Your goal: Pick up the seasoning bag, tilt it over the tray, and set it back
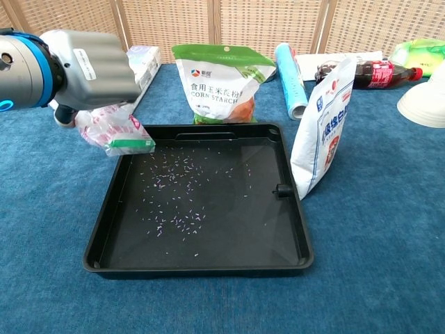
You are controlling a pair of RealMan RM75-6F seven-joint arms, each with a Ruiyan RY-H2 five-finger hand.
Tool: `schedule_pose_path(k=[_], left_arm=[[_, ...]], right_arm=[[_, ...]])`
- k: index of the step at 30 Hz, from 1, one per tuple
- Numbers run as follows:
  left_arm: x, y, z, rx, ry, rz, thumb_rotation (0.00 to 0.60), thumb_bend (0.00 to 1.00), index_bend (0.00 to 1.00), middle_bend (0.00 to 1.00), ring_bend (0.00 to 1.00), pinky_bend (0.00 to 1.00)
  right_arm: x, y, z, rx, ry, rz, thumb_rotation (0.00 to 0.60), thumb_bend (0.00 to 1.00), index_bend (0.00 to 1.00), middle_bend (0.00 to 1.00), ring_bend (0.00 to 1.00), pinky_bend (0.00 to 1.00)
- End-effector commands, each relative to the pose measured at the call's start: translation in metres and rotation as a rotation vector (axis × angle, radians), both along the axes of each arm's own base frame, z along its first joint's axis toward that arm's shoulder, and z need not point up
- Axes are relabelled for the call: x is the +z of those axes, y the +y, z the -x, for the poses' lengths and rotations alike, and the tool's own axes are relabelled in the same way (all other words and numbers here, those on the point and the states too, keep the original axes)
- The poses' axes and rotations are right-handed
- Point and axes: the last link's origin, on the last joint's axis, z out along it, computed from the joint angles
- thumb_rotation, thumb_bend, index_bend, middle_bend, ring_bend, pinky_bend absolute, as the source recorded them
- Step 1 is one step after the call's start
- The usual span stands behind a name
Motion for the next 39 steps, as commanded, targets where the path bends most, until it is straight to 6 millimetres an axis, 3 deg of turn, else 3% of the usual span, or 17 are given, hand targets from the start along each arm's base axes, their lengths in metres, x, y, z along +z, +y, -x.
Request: schedule_pose_path(k=[1, 8, 14, 25, 39], left_arm=[[-0.001, -0.001, -0.003, 0.011, -0.025, 0.011, 0.600, 0.60, 1.00, 0.59, 0.51, 0.43], [0.006, 0.004, -0.001, 0.108, -0.167, 0.011, 0.600, 0.61, 1.00, 0.59, 0.51, 0.43], [0.024, 0.008, 0.008, 0.211, -0.383, 0.034, 0.600, 0.62, 1.00, 0.60, 0.51, 0.43], [0.058, 0.017, 0.052, 0.365, -0.705, 0.052, 0.600, 0.62, 1.00, 0.60, 0.51, 0.43], [0.058, 0.007, 0.119, 0.484, -1.110, 0.084, 0.600, 0.63, 1.00, 0.60, 0.51, 0.43]], right_arm=[[0.000, 0.000, 0.000, 0.000, 0.001, 0.000, 0.466, 0.00, 0.00, 0.01, 0.04, 0.02], [0.000, 0.000, 0.000, -0.001, -0.002, 0.000, 0.466, 0.00, 0.00, 0.01, 0.04, 0.02], [0.001, 0.000, 0.000, -0.002, -0.002, -0.001, 0.463, 0.00, 0.00, 0.01, 0.04, 0.02], [-0.005, 0.001, -0.002, 0.003, 0.011, -0.018, 0.464, 0.00, 0.00, 0.01, 0.04, 0.02], [-0.008, 0.001, -0.002, -0.001, 0.018, -0.024, 0.459, 0.00, 0.00, 0.01, 0.04, 0.02]])
